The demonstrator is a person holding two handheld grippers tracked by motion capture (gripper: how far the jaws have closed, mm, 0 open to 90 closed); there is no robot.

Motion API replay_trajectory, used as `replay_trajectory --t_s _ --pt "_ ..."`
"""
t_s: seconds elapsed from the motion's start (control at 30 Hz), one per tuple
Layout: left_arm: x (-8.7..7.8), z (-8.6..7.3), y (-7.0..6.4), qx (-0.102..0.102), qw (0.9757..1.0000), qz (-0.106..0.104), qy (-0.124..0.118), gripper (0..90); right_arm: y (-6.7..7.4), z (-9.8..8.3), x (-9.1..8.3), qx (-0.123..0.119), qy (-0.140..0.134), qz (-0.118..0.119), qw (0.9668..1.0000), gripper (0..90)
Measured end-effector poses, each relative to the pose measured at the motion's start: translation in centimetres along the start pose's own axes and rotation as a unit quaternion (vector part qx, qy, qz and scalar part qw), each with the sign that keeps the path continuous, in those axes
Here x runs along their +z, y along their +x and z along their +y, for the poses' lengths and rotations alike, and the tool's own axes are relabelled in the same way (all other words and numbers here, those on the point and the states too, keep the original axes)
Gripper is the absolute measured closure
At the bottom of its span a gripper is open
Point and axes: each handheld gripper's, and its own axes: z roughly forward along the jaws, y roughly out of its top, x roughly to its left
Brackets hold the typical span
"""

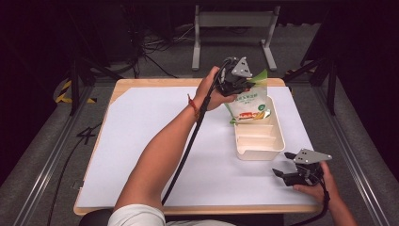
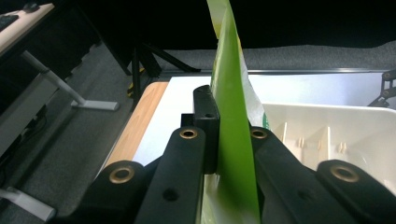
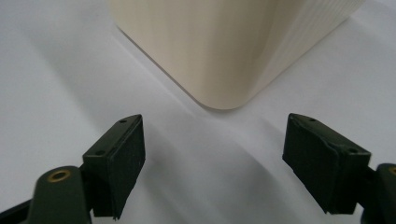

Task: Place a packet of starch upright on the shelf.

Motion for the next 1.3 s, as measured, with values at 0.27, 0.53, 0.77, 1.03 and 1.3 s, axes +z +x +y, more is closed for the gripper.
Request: replay_trajectory --t_s 0.27,0.53,0.77,1.03,1.3 --pt "0.8 0.5 0.6 -0.013 0.9999 0.008 -0.002 89.9 0.0 0.0 0.0 0.000 0.000 0.000 1.0000 20.4" --pt "1.1 1.1 0.3 -0.019 0.9998 -0.001 0.000 90.0 0.0 0.0 0.0 -0.001 0.001 0.001 1.0000 20.3" --pt "0.9 1.5 -0.3 -0.011 0.9999 -0.006 0.011 90.0 0.1 0.0 0.1 -0.004 0.005 0.003 1.0000 20.3" --pt "3.0 0.0 -0.3 -0.027 0.9989 -0.021 0.033 89.9 0.0 0.0 0.1 -0.001 0.005 0.003 1.0000 20.2" --pt "4.3 -1.0 -0.9 -0.041 0.9977 -0.039 0.036 88.2 0.1 0.0 0.1 -0.003 0.006 0.004 1.0000 20.3"
